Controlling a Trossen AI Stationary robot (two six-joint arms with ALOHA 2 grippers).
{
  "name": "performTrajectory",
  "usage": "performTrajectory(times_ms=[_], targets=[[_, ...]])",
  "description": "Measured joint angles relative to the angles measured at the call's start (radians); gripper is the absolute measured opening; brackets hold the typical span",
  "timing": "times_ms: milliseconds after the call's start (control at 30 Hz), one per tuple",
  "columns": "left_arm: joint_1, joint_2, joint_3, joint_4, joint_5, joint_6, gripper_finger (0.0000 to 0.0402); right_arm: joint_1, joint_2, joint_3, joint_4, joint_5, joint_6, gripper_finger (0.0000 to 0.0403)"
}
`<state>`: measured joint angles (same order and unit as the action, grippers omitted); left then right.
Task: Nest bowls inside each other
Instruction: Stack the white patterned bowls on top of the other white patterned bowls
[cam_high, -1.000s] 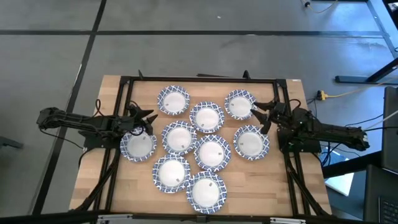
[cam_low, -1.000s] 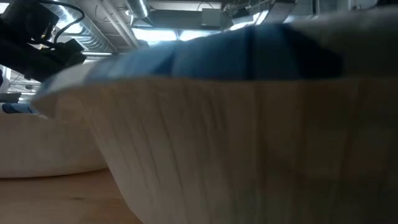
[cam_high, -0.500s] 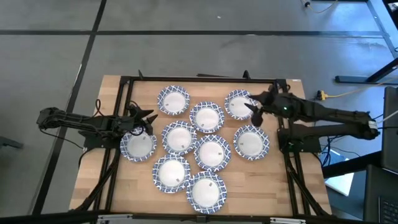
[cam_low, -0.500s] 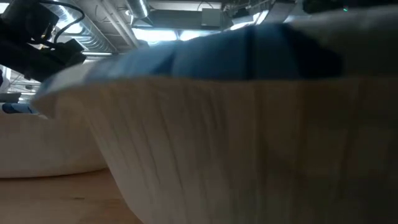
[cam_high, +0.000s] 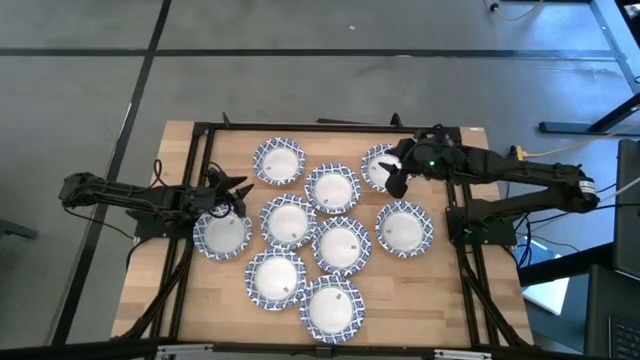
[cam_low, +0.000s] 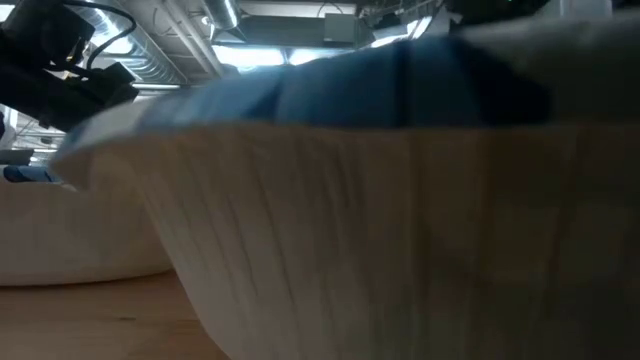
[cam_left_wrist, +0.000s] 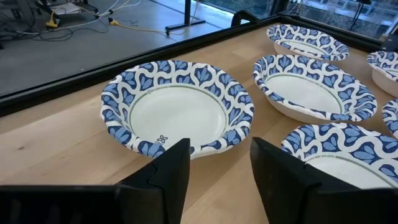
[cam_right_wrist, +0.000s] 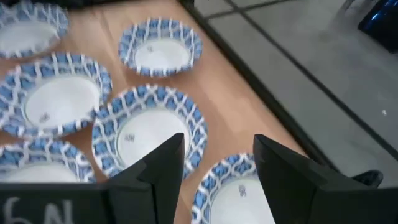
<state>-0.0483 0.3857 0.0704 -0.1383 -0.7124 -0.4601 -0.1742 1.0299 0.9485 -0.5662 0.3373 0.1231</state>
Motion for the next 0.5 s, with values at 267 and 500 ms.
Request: performTrajectory(times_ms=[267,500], targets=[[0.000,0.000,0.000,0.000,0.000,0.000,0.0163,0.000,0.059,-0.007,-0.070,-0.043,0.029,0.0223],[0.000,0.000,0.000,0.000,0.000,0.000,0.0163,-0.001,0.077,-0.007,-0.074,0.018,0.025,0.0293]])
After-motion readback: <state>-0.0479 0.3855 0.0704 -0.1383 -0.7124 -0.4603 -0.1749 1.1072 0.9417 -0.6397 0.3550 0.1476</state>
